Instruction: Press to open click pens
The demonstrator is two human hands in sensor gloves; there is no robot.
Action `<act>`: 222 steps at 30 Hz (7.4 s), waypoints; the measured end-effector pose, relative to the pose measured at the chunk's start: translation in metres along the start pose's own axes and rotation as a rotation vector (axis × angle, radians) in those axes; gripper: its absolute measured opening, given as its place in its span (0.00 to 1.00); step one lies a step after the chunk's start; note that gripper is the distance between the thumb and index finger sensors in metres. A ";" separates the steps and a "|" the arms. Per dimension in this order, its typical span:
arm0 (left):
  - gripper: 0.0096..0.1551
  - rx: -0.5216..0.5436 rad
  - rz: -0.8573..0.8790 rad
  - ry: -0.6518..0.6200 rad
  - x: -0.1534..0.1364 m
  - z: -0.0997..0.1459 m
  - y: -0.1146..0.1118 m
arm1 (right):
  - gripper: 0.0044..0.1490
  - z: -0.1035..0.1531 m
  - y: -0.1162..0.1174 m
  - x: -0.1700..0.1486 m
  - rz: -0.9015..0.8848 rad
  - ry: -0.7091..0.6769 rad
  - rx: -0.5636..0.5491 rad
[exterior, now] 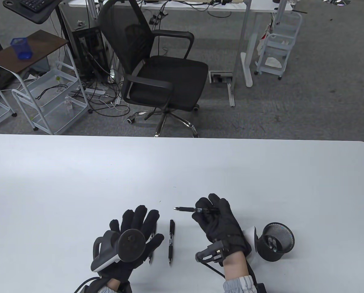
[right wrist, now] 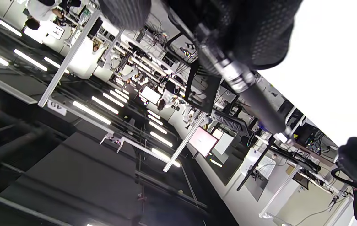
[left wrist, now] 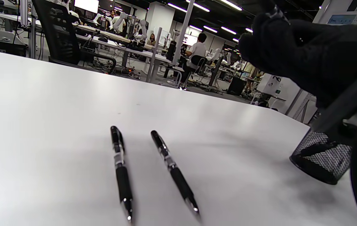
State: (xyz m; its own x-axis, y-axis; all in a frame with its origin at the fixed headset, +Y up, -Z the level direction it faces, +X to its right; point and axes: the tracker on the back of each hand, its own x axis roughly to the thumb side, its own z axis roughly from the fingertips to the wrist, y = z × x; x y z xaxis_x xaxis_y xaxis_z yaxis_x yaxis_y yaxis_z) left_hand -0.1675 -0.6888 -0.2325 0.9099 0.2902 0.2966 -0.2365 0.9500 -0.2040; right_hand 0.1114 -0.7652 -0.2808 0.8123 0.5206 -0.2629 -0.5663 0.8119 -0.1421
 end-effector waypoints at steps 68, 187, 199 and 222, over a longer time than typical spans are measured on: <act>0.41 -0.056 -0.028 0.024 0.002 -0.007 -0.011 | 0.25 -0.007 -0.002 -0.007 0.087 0.048 0.265; 0.40 -0.044 -0.013 0.017 0.001 -0.005 -0.009 | 0.39 -0.051 0.001 -0.060 1.973 0.052 -0.114; 0.40 -0.040 -0.010 0.010 0.002 -0.005 -0.008 | 0.40 -0.051 0.009 -0.072 2.142 0.004 -0.165; 0.40 -0.030 0.005 0.000 0.002 -0.003 -0.006 | 0.46 -0.050 0.014 -0.081 2.233 0.017 -0.220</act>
State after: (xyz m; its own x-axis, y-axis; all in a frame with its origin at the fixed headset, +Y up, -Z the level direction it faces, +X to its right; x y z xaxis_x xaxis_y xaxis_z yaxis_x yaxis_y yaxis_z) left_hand -0.1631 -0.6946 -0.2334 0.9086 0.2946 0.2960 -0.2302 0.9447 -0.2336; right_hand 0.0310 -0.8091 -0.3097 -0.9567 0.2706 -0.1077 -0.2888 -0.9288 0.2322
